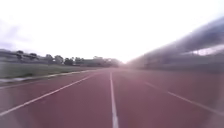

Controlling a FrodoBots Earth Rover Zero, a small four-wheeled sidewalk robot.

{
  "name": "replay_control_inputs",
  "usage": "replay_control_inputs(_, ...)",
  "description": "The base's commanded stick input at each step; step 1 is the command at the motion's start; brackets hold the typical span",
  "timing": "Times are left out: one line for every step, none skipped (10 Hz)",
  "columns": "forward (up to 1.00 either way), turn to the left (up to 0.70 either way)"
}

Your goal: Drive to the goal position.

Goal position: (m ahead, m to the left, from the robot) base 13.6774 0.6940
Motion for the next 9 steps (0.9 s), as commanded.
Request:
replay_control_inputs(0.7,0.0)
replay_control_inputs(0.7,0.0)
replay_control_inputs(0.7,0.0)
replay_control_inputs(0.7,0.0)
replay_control_inputs(0.7,0.0)
replay_control_inputs(0.7,0.0)
replay_control_inputs(0.7,0.0)
replay_control_inputs(0.7,0.0)
replay_control_inputs(0.7,0.0)
